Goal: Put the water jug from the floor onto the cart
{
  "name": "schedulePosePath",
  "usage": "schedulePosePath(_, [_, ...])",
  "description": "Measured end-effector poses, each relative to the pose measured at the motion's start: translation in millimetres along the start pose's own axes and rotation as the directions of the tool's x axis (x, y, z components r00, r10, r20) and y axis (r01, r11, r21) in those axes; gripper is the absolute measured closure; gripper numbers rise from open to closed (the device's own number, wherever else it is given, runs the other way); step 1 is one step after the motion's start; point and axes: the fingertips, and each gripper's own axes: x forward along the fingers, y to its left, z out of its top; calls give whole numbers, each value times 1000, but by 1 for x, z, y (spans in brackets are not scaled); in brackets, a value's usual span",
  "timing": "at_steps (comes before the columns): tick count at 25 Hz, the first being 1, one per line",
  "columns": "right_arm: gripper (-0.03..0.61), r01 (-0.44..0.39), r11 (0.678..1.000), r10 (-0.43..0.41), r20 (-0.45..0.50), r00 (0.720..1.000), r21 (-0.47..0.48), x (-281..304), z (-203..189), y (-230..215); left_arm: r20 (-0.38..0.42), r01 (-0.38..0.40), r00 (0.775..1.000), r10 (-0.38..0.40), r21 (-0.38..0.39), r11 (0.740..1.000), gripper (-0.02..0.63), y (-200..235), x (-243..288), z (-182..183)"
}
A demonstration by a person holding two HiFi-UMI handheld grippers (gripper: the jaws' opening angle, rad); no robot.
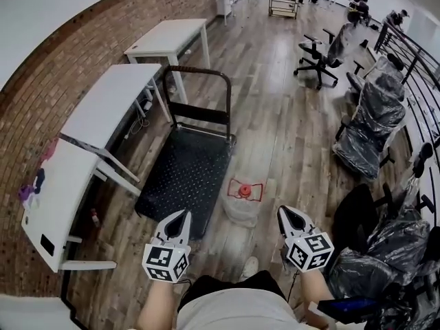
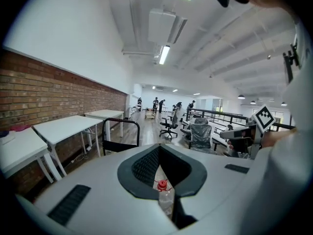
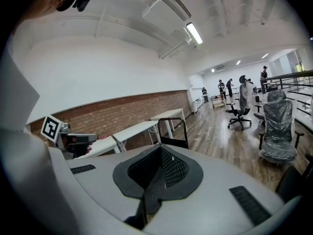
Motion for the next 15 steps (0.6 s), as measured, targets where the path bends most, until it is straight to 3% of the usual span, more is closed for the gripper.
schedulePosePath(8, [577,-56,997,56,-6,998,47,38,5,-31,-47,-102,994,102,9,995,614,16,20,6])
schedulePosePath(15, [577,-36,999,37,-13,999,31,70,12,-22,-53,-57,997,57,-4,998,614,40,43,5])
